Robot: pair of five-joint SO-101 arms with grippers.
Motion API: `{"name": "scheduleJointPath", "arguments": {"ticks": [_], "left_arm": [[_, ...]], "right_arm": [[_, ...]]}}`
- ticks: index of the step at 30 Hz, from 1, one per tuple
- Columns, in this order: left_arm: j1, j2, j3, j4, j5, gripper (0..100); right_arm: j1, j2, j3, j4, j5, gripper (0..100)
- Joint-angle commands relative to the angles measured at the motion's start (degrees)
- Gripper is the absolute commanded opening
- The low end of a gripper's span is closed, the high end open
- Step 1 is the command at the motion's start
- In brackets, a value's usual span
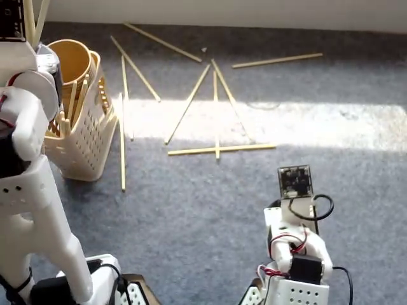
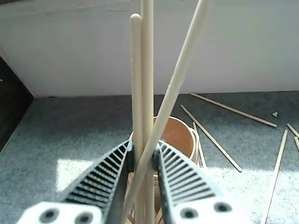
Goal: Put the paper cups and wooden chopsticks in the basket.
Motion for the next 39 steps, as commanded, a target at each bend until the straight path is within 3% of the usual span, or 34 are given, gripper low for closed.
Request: {"name": "scheduleJointPath", "arguments": {"ticks": [1, 5, 17, 23, 34, 39], "left_arm": [[-0.92, -4.44, 10.15, -11.52, 0.26, 0], [-1.01, -7.52, 17.54, -18.73, 0.35, 0], [-1.01, -10.07, 28.26, -24.09, 3.78, 0], [-1.01, -12.53, 39.69, -36.22, 3.87, 0], [-1.01, -14.2, 25.54, -32.0, 3.6, 0], [-1.01, -14.11, 26.77, -34.55, 3.6, 0]], "right_arm": [[-0.31, 0.31, -0.04, -0.92, 0.62, 14.5], [-0.31, 0.31, -0.04, -0.92, 0.62, 14.5], [-0.4, 0.31, 0.04, -0.92, 0.62, 14.5], [-0.4, 0.31, 0.04, -0.92, 0.62, 14.5], [-0.4, 0.31, 0.04, -1.01, 0.62, 14.5], [-0.4, 0.31, 0.04, -1.01, 0.62, 14.5]]}}
